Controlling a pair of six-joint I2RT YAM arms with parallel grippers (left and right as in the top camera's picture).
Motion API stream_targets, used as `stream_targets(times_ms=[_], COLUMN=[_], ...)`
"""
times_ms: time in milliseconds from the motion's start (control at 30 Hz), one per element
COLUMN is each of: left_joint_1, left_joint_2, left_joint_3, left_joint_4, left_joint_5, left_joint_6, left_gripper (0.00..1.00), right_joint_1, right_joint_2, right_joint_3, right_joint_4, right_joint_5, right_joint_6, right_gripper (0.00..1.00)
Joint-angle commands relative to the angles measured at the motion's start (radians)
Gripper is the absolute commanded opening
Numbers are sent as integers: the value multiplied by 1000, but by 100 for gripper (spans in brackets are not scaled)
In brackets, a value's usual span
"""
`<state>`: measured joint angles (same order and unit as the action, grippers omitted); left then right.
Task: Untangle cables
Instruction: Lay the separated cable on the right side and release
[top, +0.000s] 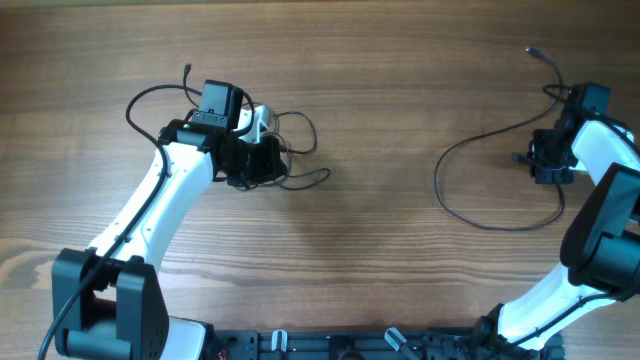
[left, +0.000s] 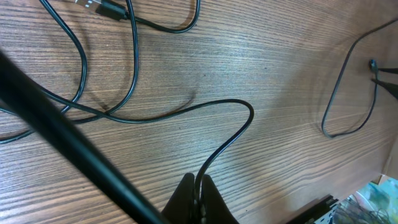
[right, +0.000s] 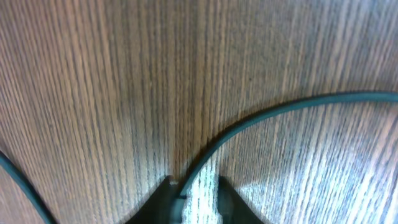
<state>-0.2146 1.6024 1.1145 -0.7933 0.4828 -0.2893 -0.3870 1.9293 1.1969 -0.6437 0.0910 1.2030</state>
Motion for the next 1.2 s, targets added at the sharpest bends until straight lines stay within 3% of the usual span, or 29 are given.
stream_targets(times_ms=[0,500,567,733,833,967,1067,1167], left_joint_1=[-4,-4,-4,-4,-4,-4,-4,-4], left_joint_2=[-12,-12,-12,-12,-12,-12,-12,-12], left_joint_3=[-2,-2,-2,-2,-2,-2,-2,-2], left_joint_4=[-1,-9,-8,-9,-9,-9,-8,-8], left_joint_5=[-5,-5,-5,-5,-5,-5,-5,-5], left_joint_6=[-10,-10,-10,-10,-10,-10,-10,-10], left_gripper=[4,4,5,5,5,5,5,5], right_joint_1=[8,8,8,8,8,8,2,-14], right_joint_2=[18,18,18,18,18,17,8,8], right_joint_3=[-13,-13,-27,-98,-98,-32,138,389], right_joint_4=[-9,100,77,90,108,217,143,56], right_joint_5=[21,31,29,29,20,-93,-134,-134], right_joint_6=[-26,5,2,4,-8,-411,-669,-867], right_gripper=[33,32,24,20,7,4,5,16])
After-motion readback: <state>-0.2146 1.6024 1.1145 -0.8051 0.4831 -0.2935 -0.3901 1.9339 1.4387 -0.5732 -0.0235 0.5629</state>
